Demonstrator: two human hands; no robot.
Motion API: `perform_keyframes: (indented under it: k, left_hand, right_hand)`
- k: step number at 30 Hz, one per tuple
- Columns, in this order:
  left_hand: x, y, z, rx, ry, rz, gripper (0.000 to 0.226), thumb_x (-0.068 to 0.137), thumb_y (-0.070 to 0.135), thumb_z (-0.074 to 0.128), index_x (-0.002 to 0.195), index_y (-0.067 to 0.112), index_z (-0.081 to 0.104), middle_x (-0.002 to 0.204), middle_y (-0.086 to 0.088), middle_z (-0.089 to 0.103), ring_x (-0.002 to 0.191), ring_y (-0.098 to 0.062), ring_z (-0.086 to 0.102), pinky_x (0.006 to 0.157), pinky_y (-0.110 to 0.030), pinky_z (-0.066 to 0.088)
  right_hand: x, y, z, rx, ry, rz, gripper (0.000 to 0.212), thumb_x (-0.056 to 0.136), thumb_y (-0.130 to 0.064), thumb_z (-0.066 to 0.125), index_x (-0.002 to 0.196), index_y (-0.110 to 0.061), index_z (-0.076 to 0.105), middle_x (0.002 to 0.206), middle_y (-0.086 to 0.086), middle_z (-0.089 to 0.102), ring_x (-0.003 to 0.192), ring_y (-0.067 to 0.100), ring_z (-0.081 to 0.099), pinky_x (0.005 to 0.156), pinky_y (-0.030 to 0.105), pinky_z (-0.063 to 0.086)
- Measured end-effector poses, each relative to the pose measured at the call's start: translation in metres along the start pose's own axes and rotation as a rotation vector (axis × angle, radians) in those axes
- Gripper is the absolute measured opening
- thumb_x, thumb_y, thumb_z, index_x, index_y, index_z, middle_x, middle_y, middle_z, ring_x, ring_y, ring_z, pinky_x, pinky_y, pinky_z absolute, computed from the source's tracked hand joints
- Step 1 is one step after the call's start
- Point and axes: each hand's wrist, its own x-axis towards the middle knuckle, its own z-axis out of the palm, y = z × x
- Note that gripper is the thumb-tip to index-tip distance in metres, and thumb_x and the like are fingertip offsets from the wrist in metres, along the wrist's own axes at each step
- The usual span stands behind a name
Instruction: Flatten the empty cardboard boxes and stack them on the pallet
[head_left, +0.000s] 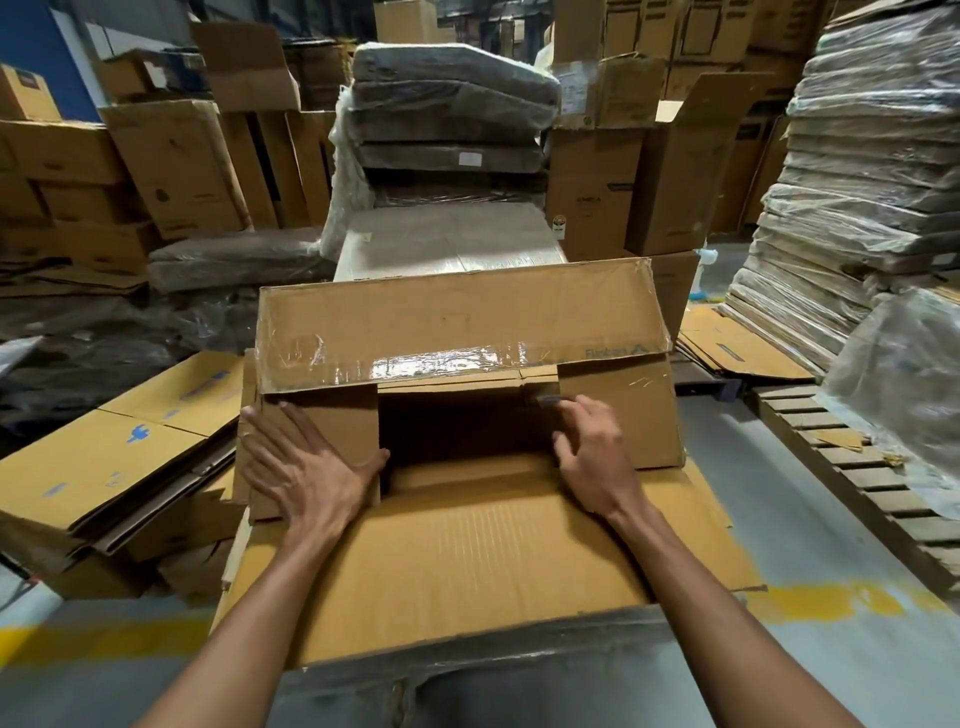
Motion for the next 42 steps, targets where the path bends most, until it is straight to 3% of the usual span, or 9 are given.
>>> perform_keyframes:
  k: [3,5,7,9,11,16,22,34,42]
  left_hand:
    - [-0.002,-0.002,0.001,0.001,0.011,0.002,0.147,0.057,0.091,0.052,0.153,0.018,-0.033,0.156,-0.025,-0.039,0.147,-0.054,-0.018,0.115,-0.069,-0.007]
    - [-0.004,-0.005,0.003,0.004,0.041,0.006,0.149,0.059,0.090,0.059,0.155,0.017,-0.029,0.158,-0.025,-0.037,0.148,-0.053,-0.018,0.115,-0.068,-0.006]
    - [-0.007,-0.004,0.003,0.031,0.065,-0.032,0.148,0.062,0.090,0.063,0.159,0.013,-0.018,0.161,-0.026,-0.029,0.150,-0.052,-0.010,0.118,-0.067,0.001]
    - [-0.010,-0.004,0.003,0.053,0.092,-0.037,0.145,0.064,0.091,0.061,0.160,0.011,-0.010,0.163,-0.027,-0.022,0.151,-0.051,-0.003,0.118,-0.065,0.008]
    - [-0.013,-0.006,0.004,0.056,0.116,-0.023,0.144,0.064,0.089,0.062,0.160,0.012,-0.013,0.163,-0.026,-0.023,0.152,-0.049,-0.004,0.118,-0.065,0.010]
    - [-0.019,-0.006,0.006,0.054,0.151,-0.026,0.143,0.065,0.086,0.067,0.160,0.014,-0.012,0.165,-0.023,-0.021,0.152,-0.047,0.001,0.118,-0.062,0.013]
    - [-0.023,-0.011,0.009,0.065,0.171,-0.024,0.143,0.065,0.088,0.063,0.160,0.014,-0.014,0.164,-0.023,-0.023,0.152,-0.048,0.001,0.119,-0.061,0.013]
    - [-0.002,-0.011,0.009,0.070,0.090,-0.030,0.144,0.059,0.099,0.048,0.159,0.020,-0.020,0.162,-0.020,-0.031,0.147,-0.055,0.007,0.113,-0.070,0.017]
    - [0.025,0.006,-0.026,0.033,-0.036,-0.019,0.138,0.067,0.092,0.056,0.157,0.025,-0.025,0.164,-0.016,-0.029,0.151,-0.051,-0.001,0.116,-0.070,0.016]
  right_hand:
    - [0.014,-0.036,0.004,0.302,-0.174,0.146,0.059,0.090,-0.008,0.070,0.147,-0.013,0.053,0.145,0.002,0.057,0.135,0.015,0.049,0.113,0.024,0.034]
    - [0.025,-0.054,0.002,0.611,-0.305,0.246,0.076,0.083,-0.007,0.075,0.152,-0.012,0.044,0.149,0.002,0.053,0.138,0.015,0.049,0.115,0.031,0.038]
    - [0.032,-0.063,0.006,0.769,-0.255,0.227,0.078,0.079,-0.011,0.076,0.150,-0.011,0.045,0.148,0.002,0.054,0.137,0.015,0.052,0.114,0.033,0.043]
    - [0.034,-0.079,0.005,0.782,-0.128,0.167,0.075,0.088,-0.016,0.075,0.154,-0.012,0.039,0.151,-0.007,0.048,0.132,-0.001,0.051,0.105,0.015,0.044]
    - [0.042,-0.095,-0.001,0.686,0.014,0.112,0.073,0.096,-0.027,0.070,0.158,-0.015,0.032,0.154,-0.012,0.039,0.133,-0.009,0.040,0.105,0.009,0.036]
    - [0.102,-0.110,-0.007,0.114,0.190,-0.118,0.076,0.099,-0.036,0.063,0.162,-0.020,0.021,0.169,0.002,0.018,0.156,0.021,0.012,0.124,0.040,0.015]
    - [0.163,-0.097,-0.002,-0.383,0.135,-0.193,0.083,0.096,-0.036,0.062,0.163,-0.027,0.015,0.171,-0.003,0.008,0.157,0.024,0.009,0.124,0.056,0.016]
    - [0.209,-0.076,0.021,-0.511,-0.121,-0.112,0.055,0.093,-0.008,0.056,0.144,-0.027,0.045,0.140,0.004,0.054,0.137,0.030,0.041,0.118,0.055,0.015]
    - [0.243,-0.074,0.015,-0.514,-0.305,-0.123,0.079,0.097,-0.001,0.054,0.163,-0.025,0.016,0.170,0.001,0.014,0.157,0.027,0.010,0.125,0.055,0.006]
